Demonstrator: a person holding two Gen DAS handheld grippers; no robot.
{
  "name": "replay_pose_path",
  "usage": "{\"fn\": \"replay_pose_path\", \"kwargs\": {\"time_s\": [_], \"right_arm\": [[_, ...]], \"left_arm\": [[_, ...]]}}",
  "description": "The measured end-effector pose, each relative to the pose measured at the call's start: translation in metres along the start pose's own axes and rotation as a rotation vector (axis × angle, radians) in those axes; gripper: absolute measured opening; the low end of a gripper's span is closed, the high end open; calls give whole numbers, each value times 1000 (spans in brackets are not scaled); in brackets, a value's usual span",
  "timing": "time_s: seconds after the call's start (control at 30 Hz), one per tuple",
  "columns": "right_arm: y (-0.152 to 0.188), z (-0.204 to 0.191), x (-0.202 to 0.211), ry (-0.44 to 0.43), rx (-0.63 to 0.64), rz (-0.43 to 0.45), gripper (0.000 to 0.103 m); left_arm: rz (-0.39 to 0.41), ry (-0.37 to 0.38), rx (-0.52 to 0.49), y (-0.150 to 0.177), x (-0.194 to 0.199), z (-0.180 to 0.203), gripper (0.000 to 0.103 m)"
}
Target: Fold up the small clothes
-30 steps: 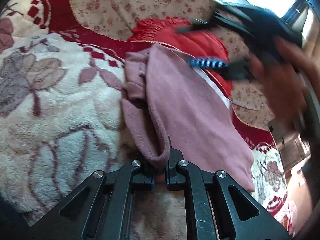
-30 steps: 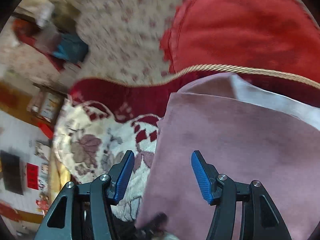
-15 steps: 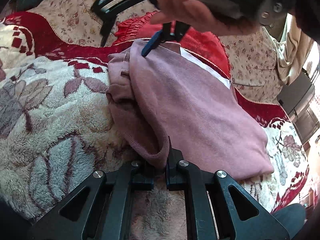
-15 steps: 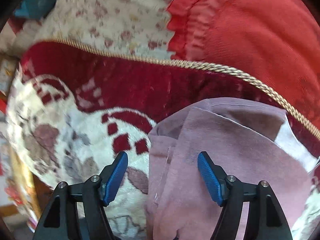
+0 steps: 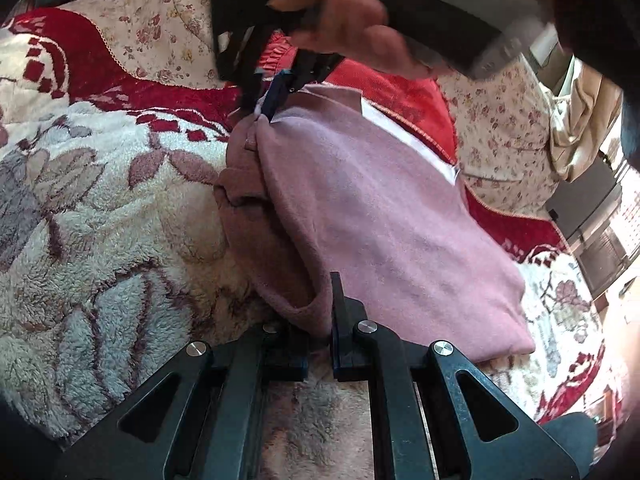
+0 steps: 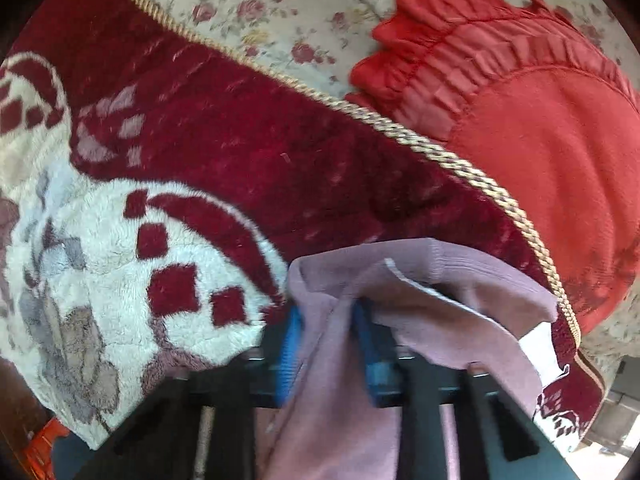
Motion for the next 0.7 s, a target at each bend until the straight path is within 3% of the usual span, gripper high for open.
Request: {"fn": "replay_pose_path", "kwargs": {"time_s": [0.17,0.37,0.53,0.7], "right_arm": [[5,29,32,-146,-68,68,9],[27,66,78,-272,-157,140,8],[50,102,110,-367,-233,223,8],[82,169,122,-433,-312,291,8]], "left_arm": [[72,36,-31,-10,17,11,6],[164,116,-141,-21,42,44,6],[176,154,-226,-26,48,75,6],[181,160,-290,-31,47,107,6]]}}
Point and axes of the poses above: each gripper's, at about its wrist camera, not at the fingertips, and x roughly against the way its jaws point, z to its right, y to its underside, the point moved 7 cm from there along -x, roughly the way its jaws point, and after that the axes turned 10 degrees about -x, right-handed, at the moved point
